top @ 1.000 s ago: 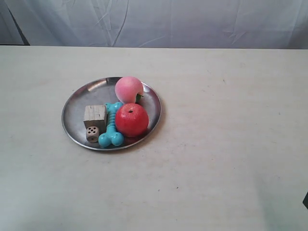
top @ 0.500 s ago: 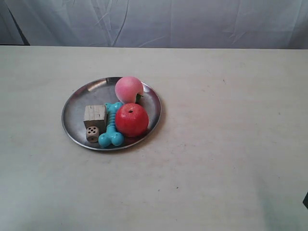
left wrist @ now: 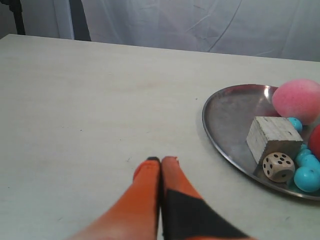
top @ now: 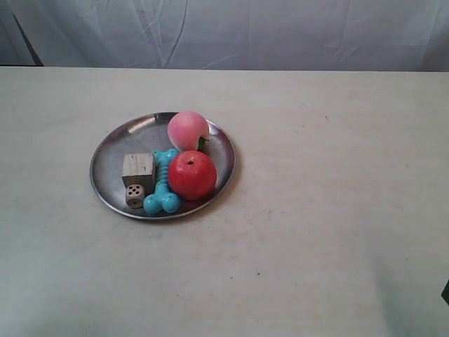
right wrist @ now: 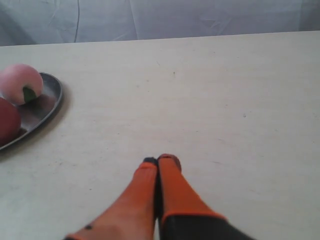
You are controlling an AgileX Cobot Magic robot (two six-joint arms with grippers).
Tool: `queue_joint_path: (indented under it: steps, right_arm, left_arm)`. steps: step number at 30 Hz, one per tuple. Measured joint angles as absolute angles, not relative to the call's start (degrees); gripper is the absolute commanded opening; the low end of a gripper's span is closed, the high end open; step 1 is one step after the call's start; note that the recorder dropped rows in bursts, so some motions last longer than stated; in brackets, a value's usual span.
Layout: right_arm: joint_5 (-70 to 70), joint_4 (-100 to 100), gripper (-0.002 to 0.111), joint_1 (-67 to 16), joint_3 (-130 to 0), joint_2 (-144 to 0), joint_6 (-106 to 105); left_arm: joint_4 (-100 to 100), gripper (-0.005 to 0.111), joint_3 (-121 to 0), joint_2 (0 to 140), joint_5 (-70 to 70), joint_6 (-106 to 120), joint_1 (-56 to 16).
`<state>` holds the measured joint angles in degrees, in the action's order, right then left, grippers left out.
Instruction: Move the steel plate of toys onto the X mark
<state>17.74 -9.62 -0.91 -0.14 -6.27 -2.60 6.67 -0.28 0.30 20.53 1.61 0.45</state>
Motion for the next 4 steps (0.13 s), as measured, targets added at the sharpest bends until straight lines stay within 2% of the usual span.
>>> queue_joint_path:
  steps: [4]
  right_arm:
    - [17.7, -9.6, 0.0, -0.9, -0.1, -6.3, -2.6]
  left_arm:
    - [6.7, 0.0, -0.3, 0.3, 20.5, 1.6, 0.5]
